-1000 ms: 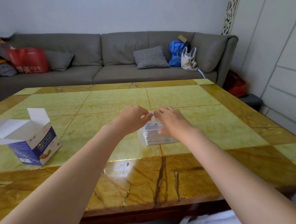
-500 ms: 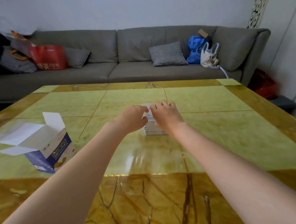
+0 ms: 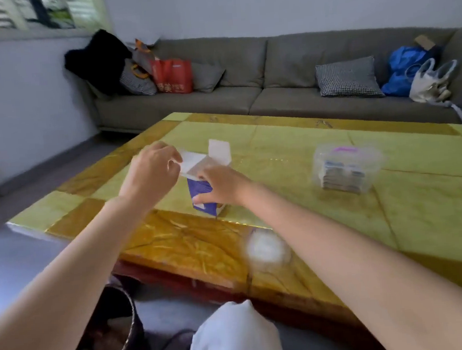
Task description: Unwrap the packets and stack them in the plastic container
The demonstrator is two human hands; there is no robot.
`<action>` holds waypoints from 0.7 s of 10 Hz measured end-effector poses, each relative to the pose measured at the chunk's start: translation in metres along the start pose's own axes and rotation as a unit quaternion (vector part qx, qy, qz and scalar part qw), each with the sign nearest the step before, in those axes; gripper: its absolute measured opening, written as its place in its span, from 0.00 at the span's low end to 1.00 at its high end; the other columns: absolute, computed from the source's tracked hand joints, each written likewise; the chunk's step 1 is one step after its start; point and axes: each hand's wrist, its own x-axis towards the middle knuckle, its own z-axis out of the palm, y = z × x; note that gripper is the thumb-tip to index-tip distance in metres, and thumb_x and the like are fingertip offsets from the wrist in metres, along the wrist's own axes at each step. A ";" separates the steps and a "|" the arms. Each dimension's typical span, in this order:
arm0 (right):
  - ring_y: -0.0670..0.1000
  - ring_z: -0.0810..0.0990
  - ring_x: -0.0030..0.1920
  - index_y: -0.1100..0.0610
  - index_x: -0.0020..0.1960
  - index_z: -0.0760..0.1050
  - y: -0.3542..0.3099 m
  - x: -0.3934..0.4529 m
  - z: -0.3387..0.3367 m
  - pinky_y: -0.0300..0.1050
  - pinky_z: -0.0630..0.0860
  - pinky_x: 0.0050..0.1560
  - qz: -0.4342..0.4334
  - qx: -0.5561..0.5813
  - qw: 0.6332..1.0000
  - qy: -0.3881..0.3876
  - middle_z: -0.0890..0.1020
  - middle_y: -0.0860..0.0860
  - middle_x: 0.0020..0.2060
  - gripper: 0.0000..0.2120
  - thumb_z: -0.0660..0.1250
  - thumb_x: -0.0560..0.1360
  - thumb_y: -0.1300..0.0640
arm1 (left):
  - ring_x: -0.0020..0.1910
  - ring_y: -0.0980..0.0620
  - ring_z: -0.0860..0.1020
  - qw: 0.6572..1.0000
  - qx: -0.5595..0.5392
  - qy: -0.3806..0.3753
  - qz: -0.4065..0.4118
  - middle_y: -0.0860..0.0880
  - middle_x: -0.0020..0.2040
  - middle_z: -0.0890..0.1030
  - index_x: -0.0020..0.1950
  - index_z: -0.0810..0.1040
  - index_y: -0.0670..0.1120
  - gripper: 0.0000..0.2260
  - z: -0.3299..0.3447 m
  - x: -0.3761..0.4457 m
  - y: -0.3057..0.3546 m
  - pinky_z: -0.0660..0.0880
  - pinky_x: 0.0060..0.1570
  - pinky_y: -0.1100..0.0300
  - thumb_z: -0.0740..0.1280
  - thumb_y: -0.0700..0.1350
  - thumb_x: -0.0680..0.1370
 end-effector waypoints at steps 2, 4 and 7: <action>0.56 0.75 0.51 0.64 0.48 0.76 -0.114 0.012 0.019 0.45 0.68 0.47 -0.066 0.132 0.979 0.142 0.75 0.59 0.52 0.09 0.63 0.76 0.58 | 0.54 0.42 0.74 0.990 0.013 0.116 -0.079 0.43 0.53 0.79 0.50 0.80 0.42 0.11 -0.062 -0.048 -0.074 0.68 0.56 0.53 0.59 0.35 0.74; 0.58 0.76 0.39 0.63 0.36 0.70 -0.207 0.028 0.086 0.43 0.67 0.34 -0.057 0.276 0.959 0.011 0.77 0.58 0.35 0.12 0.66 0.75 0.58 | 0.52 0.41 0.73 0.975 0.008 0.194 -0.105 0.43 0.49 0.79 0.49 0.80 0.42 0.11 -0.099 -0.102 -0.109 0.67 0.57 0.48 0.60 0.34 0.73; 0.57 0.83 0.45 0.62 0.51 0.75 -0.181 0.011 0.076 0.45 0.78 0.48 -0.025 0.353 0.932 -0.076 0.79 0.54 0.43 0.06 0.60 0.77 0.63 | 0.45 0.49 0.77 0.996 -0.045 0.020 -0.076 0.51 0.50 0.76 0.55 0.79 0.44 0.12 -0.075 -0.127 -0.113 0.69 0.45 0.61 0.61 0.35 0.75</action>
